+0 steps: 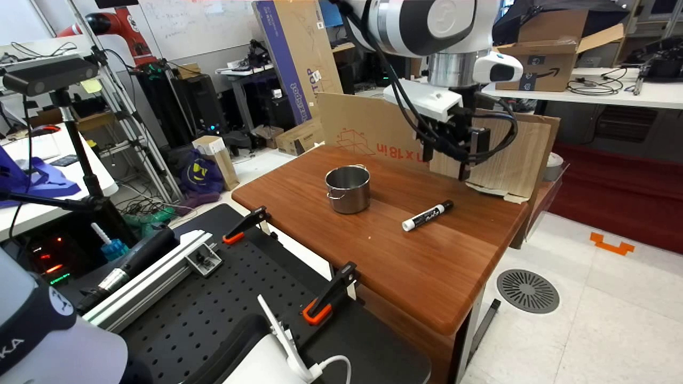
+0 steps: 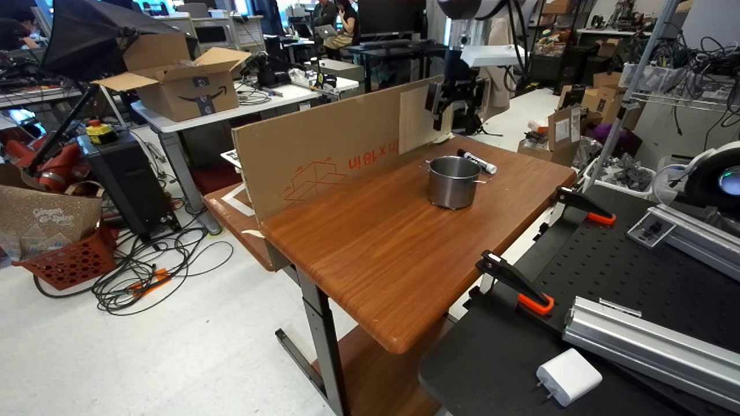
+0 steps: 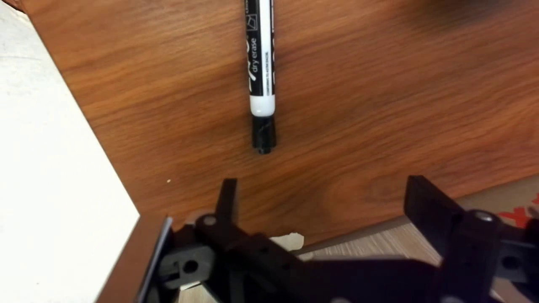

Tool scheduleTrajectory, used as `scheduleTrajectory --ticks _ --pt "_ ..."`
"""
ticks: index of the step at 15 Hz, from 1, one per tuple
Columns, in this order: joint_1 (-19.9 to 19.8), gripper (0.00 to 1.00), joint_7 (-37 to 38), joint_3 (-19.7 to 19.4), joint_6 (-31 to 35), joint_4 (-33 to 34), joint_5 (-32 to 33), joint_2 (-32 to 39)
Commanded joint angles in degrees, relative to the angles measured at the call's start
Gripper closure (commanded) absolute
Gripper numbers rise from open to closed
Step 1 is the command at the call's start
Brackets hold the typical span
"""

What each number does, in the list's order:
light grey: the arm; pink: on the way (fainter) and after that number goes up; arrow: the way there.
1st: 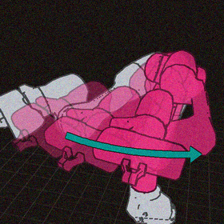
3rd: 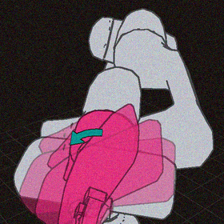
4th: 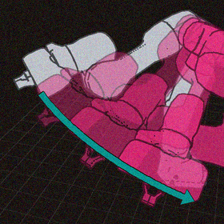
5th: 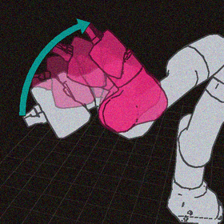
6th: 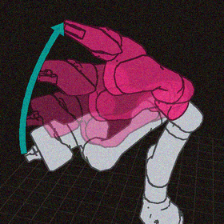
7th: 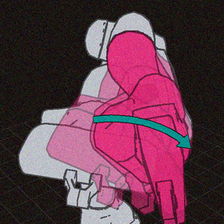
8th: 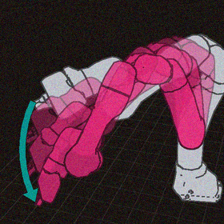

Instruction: Put the marker on the desk

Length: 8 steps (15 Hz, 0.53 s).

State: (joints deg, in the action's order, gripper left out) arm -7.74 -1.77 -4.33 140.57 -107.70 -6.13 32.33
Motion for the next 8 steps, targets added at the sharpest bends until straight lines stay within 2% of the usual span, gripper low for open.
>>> scheduleTrajectory --ticks 1,8 --pt "-0.50 0.00 -0.11 0.27 -0.40 -1.35 0.13 -1.96" --pt "-0.55 0.00 -0.16 0.27 -0.32 -2.00 0.16 -2.23"
